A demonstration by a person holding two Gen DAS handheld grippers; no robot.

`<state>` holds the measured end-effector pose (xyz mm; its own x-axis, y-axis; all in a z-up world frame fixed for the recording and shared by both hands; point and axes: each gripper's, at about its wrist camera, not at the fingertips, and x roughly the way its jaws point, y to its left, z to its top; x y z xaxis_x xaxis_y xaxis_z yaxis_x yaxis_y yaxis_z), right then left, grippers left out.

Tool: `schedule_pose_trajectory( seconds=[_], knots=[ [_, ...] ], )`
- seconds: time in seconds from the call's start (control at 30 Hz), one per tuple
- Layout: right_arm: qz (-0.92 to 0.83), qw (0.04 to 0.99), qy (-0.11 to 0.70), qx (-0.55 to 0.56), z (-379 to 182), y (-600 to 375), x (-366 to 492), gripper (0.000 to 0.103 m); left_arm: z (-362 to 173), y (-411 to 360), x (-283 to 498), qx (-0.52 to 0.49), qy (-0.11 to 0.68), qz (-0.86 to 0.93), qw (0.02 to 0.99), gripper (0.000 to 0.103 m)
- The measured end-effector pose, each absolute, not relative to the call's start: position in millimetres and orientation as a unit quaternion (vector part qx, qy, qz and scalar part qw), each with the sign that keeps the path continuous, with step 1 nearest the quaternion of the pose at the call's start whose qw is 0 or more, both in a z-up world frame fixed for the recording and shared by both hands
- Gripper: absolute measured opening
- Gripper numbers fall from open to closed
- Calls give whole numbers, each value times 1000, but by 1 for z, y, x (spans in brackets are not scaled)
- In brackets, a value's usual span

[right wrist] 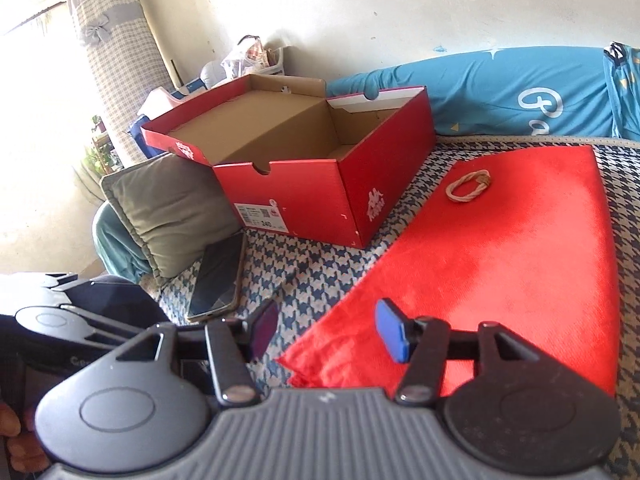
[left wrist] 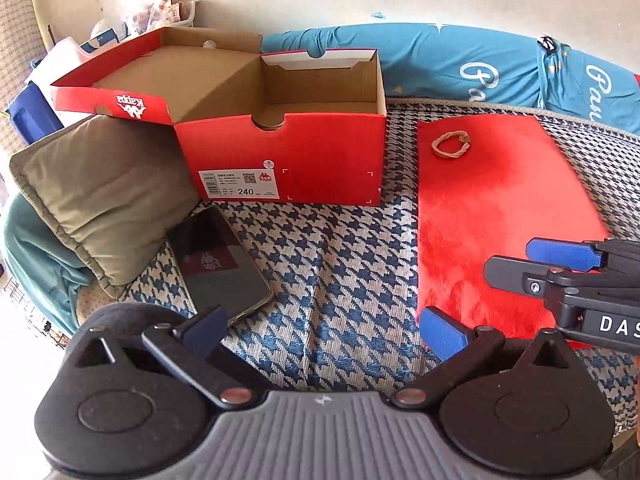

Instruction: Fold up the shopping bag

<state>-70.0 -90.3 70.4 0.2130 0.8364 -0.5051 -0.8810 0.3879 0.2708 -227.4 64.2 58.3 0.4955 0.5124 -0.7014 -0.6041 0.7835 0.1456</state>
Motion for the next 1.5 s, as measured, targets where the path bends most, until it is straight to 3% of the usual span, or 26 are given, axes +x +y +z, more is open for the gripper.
schedule_pose_trajectory(
  seconds=[0.37, 0.83, 0.9, 0.97, 1.13, 1.27, 1.5],
  knots=[
    [391, 865, 306, -72, 76, -117, -33, 63, 44, 43, -187, -45, 392, 230, 890, 103],
    [347, 855, 382, -50, 57, -139, 79, 62, 13, 14, -89, 43, 396, 117, 910, 103],
    [348, 851, 391, -41, 53, -136, 91, 57, 13, 10, -77, 39, 396, 110, 911, 103],
    [354, 839, 412, -31, 44, -132, 103, 44, 7, 15, -71, 28, 405, 112, 907, 103],
    [349, 827, 439, -38, 24, -121, 114, 36, -12, 31, -67, -22, 434, 118, 893, 103],
    [342, 829, 441, -25, 22, -122, 115, 20, -16, 33, -71, -42, 426, 118, 896, 103],
    [336, 835, 436, 3, 22, -128, 112, 10, -19, 30, -73, -35, 416, 120, 901, 103]
  ],
)
